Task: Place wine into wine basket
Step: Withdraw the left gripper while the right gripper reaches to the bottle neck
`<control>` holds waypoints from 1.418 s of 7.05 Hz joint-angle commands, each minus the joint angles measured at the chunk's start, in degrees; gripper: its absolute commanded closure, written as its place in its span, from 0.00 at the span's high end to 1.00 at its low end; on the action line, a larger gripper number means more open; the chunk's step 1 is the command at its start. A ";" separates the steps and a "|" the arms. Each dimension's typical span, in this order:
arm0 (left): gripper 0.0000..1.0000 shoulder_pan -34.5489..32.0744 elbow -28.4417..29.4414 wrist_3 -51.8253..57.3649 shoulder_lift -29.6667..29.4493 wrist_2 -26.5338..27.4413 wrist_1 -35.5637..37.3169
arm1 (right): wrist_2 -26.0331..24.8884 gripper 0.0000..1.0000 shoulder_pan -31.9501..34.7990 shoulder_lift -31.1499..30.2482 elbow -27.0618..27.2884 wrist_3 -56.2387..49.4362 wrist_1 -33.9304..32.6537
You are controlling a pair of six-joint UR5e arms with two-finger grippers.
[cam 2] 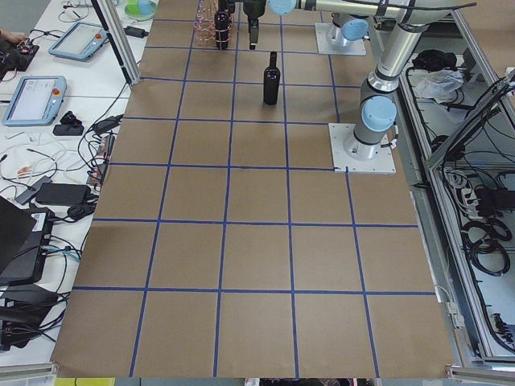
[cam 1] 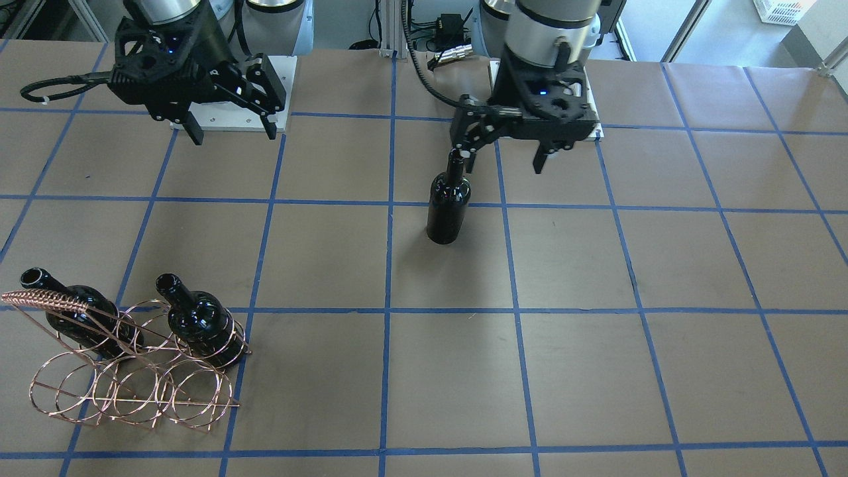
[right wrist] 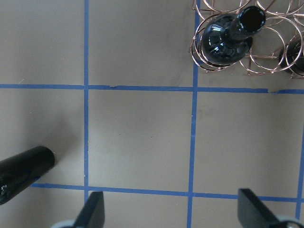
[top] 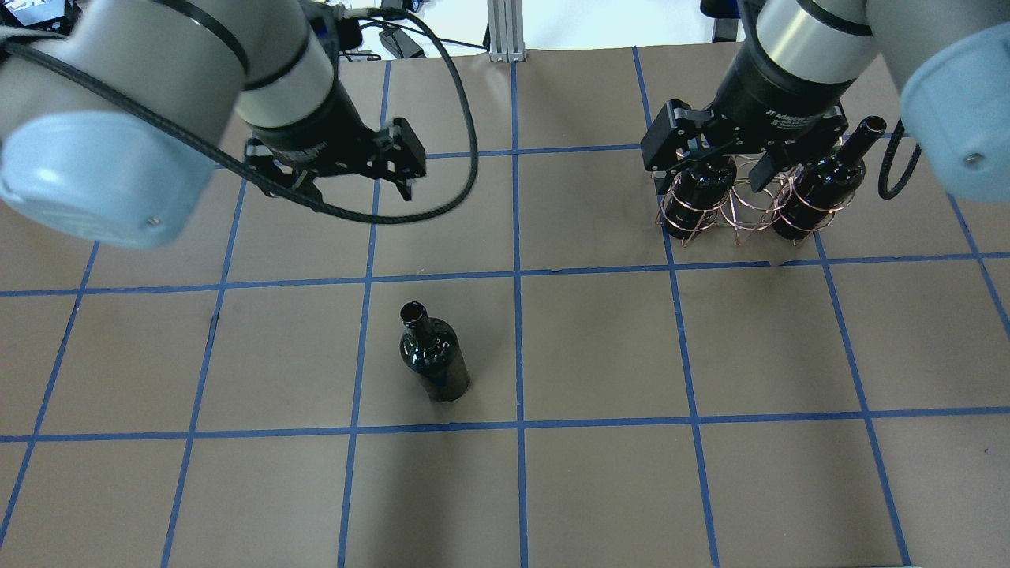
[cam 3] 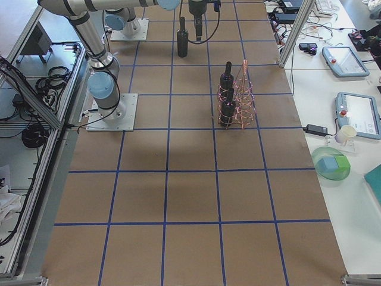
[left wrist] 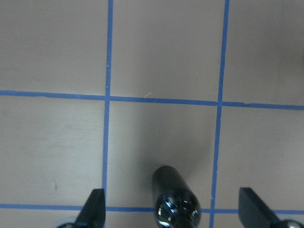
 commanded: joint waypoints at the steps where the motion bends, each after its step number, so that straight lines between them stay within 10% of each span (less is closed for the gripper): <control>1: 1.00 11.11 4.40 8.90 -0.58 0.22 -4.21 | -1.14 1.00 9.25 4.23 -1.13 11.15 -2.33; 5: 1.00 16.78 3.88 15.34 -0.59 1.54 -4.84 | -5.88 1.00 27.29 16.54 -8.60 34.73 -8.50; 10: 1.00 16.61 3.27 16.91 0.29 1.36 -5.72 | -2.21 0.95 30.92 20.25 -7.65 40.13 -8.06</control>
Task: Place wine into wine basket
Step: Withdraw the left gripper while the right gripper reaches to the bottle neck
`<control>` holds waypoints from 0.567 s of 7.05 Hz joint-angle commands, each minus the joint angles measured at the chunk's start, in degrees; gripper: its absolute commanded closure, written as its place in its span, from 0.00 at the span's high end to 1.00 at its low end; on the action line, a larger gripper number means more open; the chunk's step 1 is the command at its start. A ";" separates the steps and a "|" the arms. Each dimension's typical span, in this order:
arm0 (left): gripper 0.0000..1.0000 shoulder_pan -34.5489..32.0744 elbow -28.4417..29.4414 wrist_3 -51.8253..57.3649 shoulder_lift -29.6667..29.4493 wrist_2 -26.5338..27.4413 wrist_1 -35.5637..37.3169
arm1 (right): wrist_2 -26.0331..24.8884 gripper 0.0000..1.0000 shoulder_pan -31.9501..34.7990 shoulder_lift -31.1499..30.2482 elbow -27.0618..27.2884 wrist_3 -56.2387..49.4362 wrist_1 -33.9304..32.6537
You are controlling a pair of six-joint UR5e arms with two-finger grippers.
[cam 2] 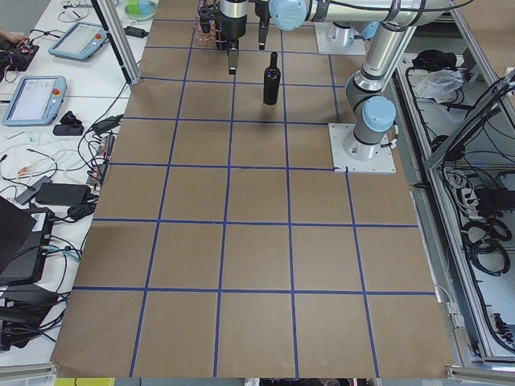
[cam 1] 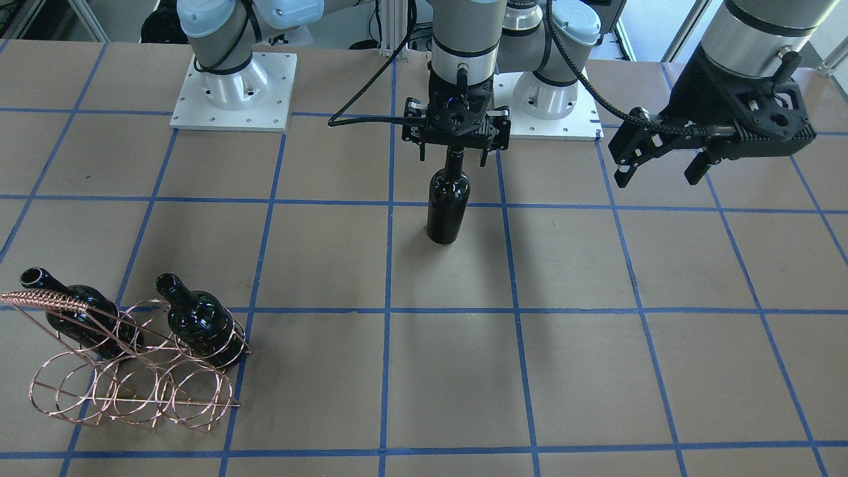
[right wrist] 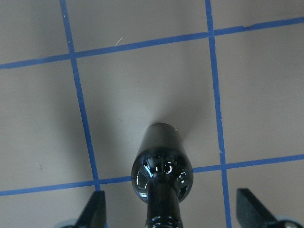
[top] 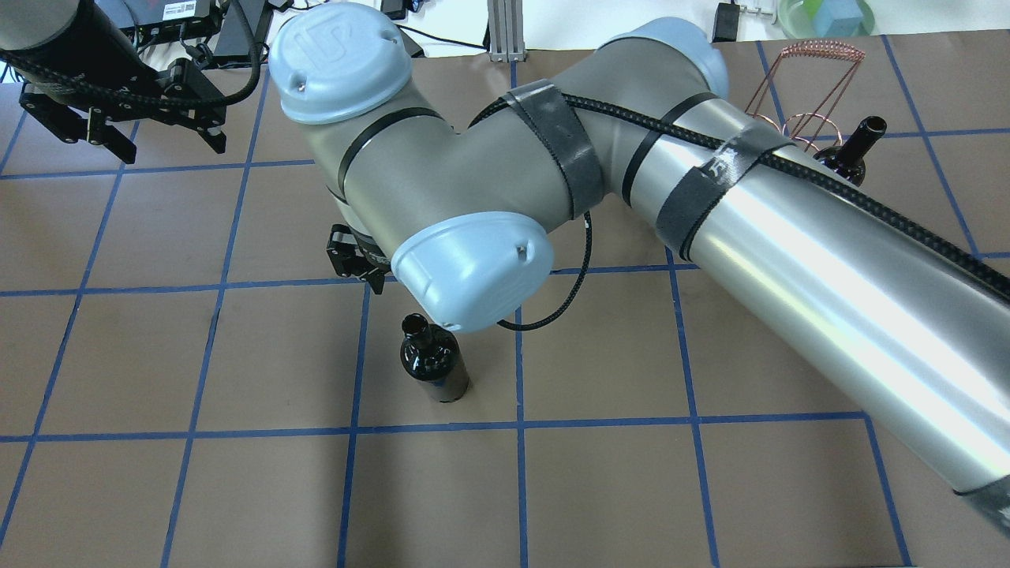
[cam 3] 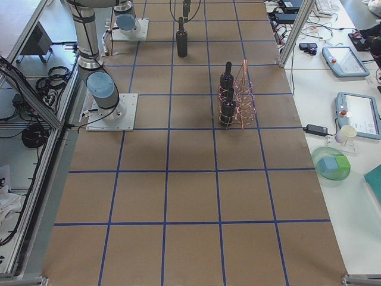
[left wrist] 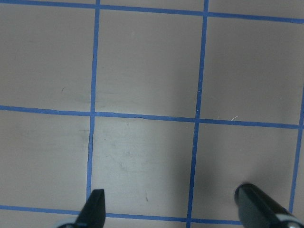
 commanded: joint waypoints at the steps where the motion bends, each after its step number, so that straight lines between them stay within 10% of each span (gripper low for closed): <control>1: 1.00 -0.05 -0.13 0.91 0.11 0.15 -0.05 | 0.67 0.91 0.76 0.74 1.78 0.43 0.02; 4: 1.00 -0.05 -0.13 1.00 0.11 0.15 -0.40 | 2.24 0.74 0.94 0.91 2.76 0.26 -0.07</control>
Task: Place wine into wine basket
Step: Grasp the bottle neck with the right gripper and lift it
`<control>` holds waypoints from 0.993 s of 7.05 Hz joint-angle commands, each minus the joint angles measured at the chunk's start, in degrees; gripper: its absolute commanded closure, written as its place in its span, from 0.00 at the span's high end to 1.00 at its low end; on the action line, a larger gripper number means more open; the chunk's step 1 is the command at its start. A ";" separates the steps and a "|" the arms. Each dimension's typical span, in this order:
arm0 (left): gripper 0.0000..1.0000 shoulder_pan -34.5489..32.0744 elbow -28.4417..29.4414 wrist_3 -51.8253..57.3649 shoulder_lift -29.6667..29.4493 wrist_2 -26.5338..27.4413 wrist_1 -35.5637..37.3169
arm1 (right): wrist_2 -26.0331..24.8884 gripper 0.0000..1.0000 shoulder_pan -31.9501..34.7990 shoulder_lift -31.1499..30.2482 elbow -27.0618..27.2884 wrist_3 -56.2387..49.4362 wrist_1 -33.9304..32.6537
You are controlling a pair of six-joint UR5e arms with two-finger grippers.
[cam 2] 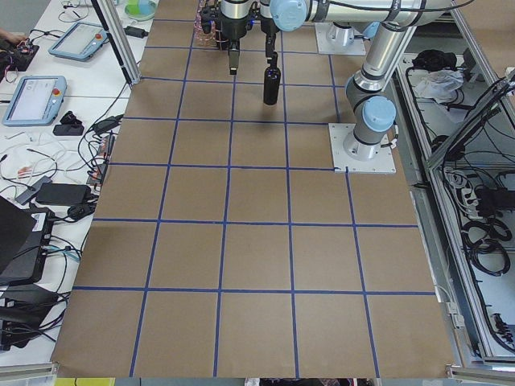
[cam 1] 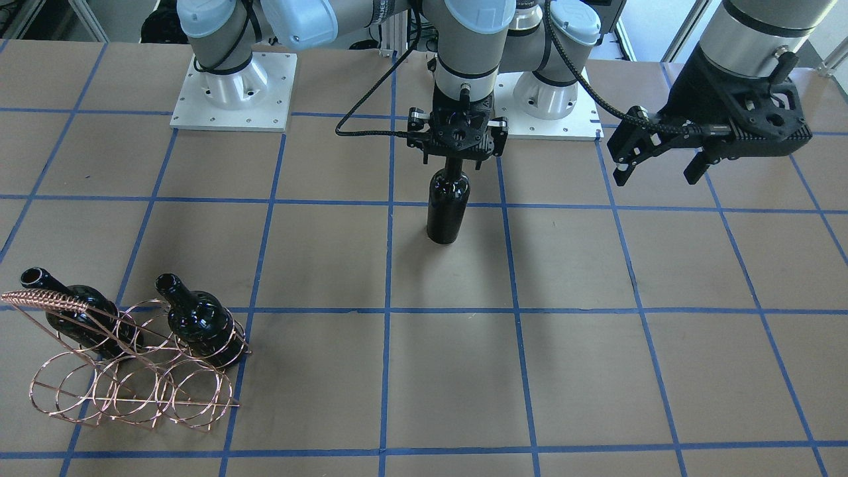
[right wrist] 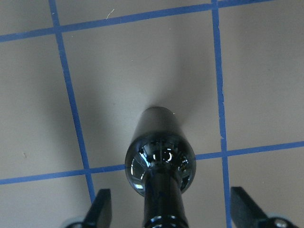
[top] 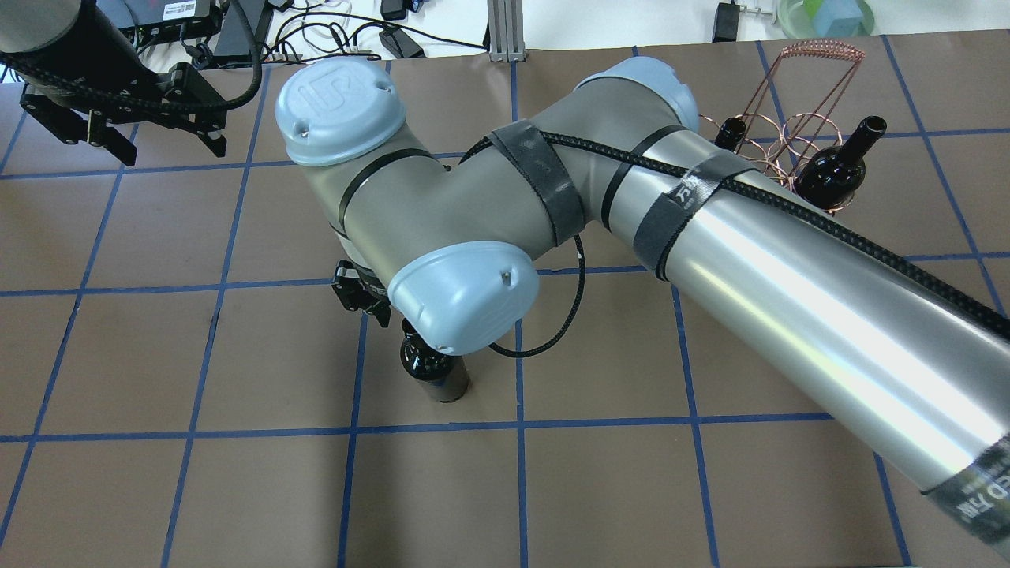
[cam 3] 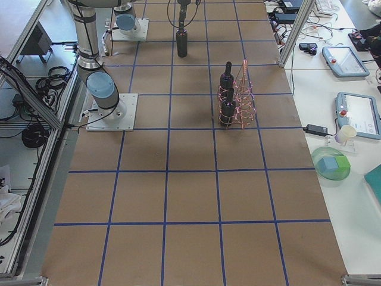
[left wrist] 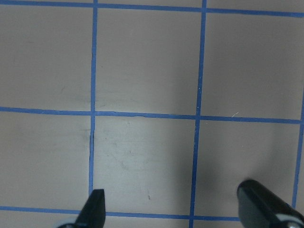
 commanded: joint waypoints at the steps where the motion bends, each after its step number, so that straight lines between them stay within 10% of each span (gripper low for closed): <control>1: 1.00 0.00 0.00 0.05 0.00 0.00 -0.14 | 1.27 0.42 0.06 0.16 0.13 -0.12 0.01; 3: 1.00 0.00 0.00 0.05 0.09 0.00 -0.31 | 1.19 0.07 -0.03 0.07 0.13 -0.21 -0.08; 7: 1.00 0.09 -0.36 0.05 0.27 0.00 -0.14 | 0.57 0.02 -3.26 -2.72 -0.58 -4.83 1.06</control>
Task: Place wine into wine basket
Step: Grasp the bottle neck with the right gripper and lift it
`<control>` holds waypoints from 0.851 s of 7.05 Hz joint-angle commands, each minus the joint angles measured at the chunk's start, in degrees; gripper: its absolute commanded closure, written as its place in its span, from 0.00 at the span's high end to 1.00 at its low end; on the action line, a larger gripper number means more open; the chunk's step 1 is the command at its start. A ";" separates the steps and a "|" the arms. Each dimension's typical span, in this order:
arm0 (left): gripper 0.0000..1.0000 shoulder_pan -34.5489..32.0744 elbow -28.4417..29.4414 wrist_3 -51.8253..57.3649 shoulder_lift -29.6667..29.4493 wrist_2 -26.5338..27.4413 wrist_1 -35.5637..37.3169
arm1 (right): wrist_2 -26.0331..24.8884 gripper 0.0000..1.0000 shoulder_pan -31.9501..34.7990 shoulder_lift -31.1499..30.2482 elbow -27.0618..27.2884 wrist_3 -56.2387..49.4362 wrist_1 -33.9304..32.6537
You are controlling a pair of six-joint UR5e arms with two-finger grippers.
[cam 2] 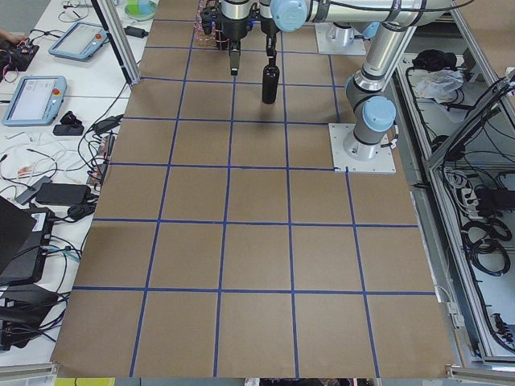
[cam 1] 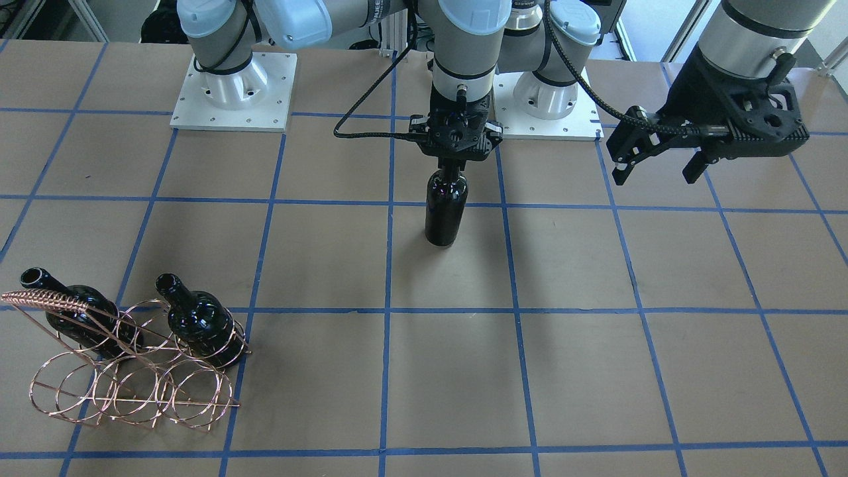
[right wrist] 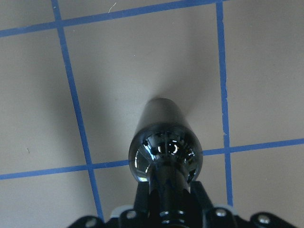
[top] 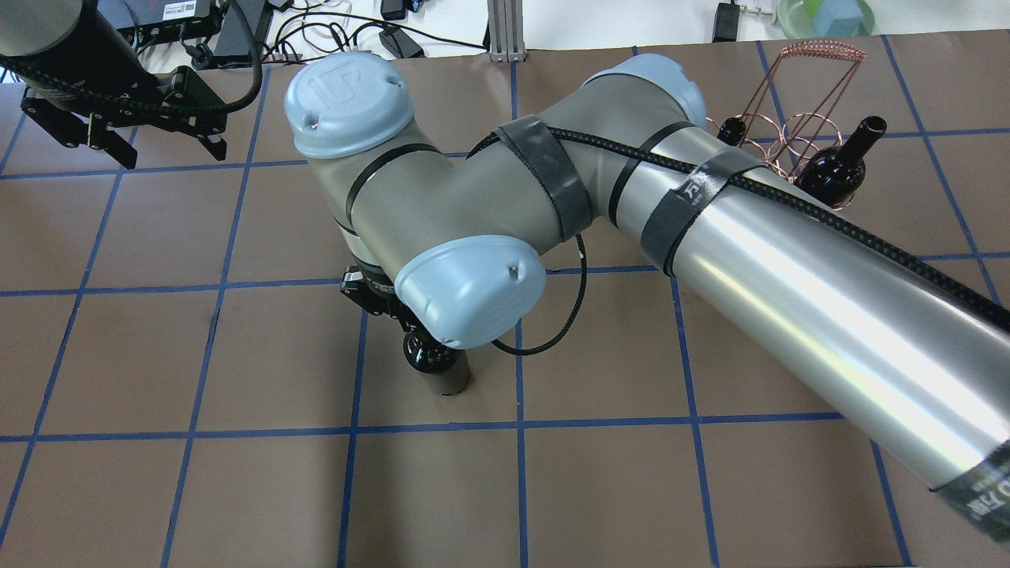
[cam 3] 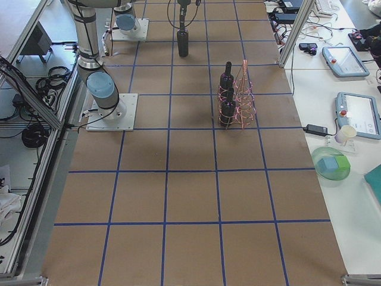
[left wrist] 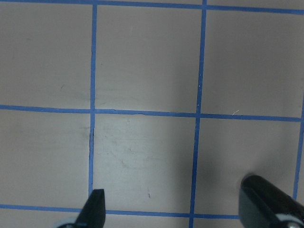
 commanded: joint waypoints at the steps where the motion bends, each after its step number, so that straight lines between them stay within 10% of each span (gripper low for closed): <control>1: 1.00 -0.07 -0.04 0.00 0.07 0.00 0.01 | -0.55 0.01 -5.86 -4.05 -0.27 -6.37 4.24; 6: 1.00 -0.08 -0.04 0.00 0.07 0.00 0.01 | -4.95 0.05 -32.39 -13.03 -0.27 -44.64 16.31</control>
